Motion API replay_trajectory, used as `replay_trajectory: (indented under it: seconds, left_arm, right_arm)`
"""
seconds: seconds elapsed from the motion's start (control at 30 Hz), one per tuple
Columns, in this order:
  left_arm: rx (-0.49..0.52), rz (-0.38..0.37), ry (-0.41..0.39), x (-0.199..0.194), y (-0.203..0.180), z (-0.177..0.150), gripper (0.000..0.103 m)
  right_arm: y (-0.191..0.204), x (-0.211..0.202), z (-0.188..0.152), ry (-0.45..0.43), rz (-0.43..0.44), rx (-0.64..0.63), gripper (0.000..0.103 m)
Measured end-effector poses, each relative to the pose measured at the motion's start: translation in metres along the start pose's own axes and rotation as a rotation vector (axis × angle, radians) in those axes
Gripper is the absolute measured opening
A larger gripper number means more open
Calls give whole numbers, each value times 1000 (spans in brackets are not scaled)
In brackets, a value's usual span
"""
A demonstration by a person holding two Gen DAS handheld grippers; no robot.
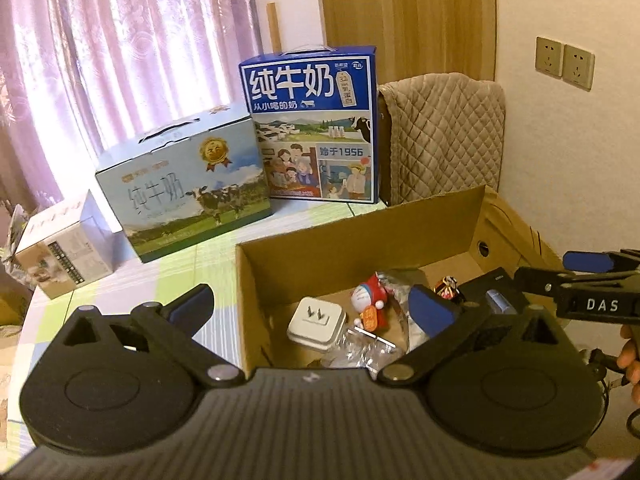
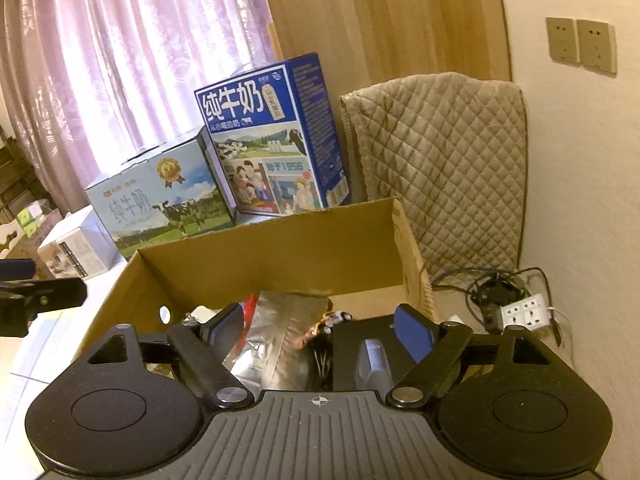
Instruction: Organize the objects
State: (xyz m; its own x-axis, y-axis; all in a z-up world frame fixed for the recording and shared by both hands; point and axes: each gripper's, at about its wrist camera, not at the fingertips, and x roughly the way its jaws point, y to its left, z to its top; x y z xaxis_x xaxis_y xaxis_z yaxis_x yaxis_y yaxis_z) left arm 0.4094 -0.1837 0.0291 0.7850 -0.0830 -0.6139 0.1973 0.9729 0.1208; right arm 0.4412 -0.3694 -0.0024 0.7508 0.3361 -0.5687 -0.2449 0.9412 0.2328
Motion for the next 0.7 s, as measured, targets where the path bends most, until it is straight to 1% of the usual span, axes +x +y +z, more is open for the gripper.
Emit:
replay_trajectory:
  seconds: [0.17,0.23,0.4,0.7]
  left_arm:
    - [-33,-33,6,-20,8,-12,102]
    - [-46,-40,18,-29,10,-18,102]
    - [-70,-45,52,-52,21,-41,102]
    - [-100,-18,104,-98,55,-90,102]
  right_arm:
    - [11,-19,-7,-8,-14,6,80]
    - [17,-27,-11,-12,-6,-4,80]
    - [36,-44,-25,26,16,-3,80]
    - [82,-74,-62,97,68,-27,80]
